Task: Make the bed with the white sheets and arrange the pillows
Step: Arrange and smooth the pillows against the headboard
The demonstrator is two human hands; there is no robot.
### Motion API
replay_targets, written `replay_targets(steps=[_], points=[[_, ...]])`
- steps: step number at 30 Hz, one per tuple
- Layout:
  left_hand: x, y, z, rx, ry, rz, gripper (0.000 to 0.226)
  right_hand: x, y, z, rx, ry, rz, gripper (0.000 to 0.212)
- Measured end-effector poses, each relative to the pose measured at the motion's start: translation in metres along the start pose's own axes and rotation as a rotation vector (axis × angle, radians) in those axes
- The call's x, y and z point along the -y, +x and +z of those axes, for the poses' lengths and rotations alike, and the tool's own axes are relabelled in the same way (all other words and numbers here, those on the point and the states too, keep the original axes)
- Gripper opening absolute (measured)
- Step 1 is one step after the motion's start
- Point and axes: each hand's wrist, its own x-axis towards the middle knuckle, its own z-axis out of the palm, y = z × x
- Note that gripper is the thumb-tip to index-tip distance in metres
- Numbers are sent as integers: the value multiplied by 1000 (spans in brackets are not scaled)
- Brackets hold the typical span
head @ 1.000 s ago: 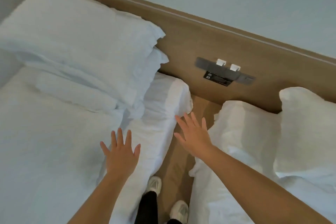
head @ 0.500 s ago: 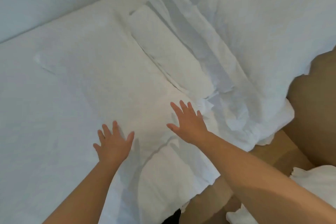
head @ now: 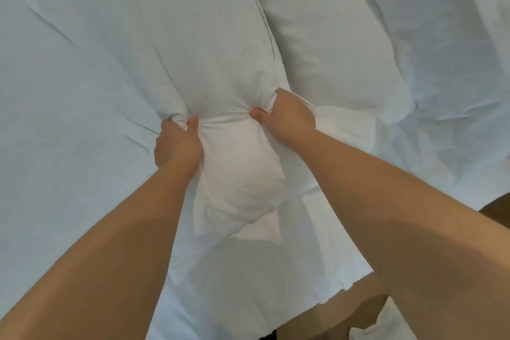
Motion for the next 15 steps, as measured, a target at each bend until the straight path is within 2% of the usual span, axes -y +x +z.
replay_targets(steps=[2,6,11,13,15], points=[[8,-22,-26,-12,50,83,49,7,-30,-15,44,-51,-25,57],[56,-92,-71,81,123,157,41,-5,-130,-26,230,-83,95,64],[138,-183,-96,336,350,70,35,-38,-255,-20,526,-61,240,51],[159,-192,-96,413,426,19,35,-55,-271,-12,621,-95,305,39],[167,-184,-95,447,448,-31,34,-70,-265,-5,621,-157,367,34]])
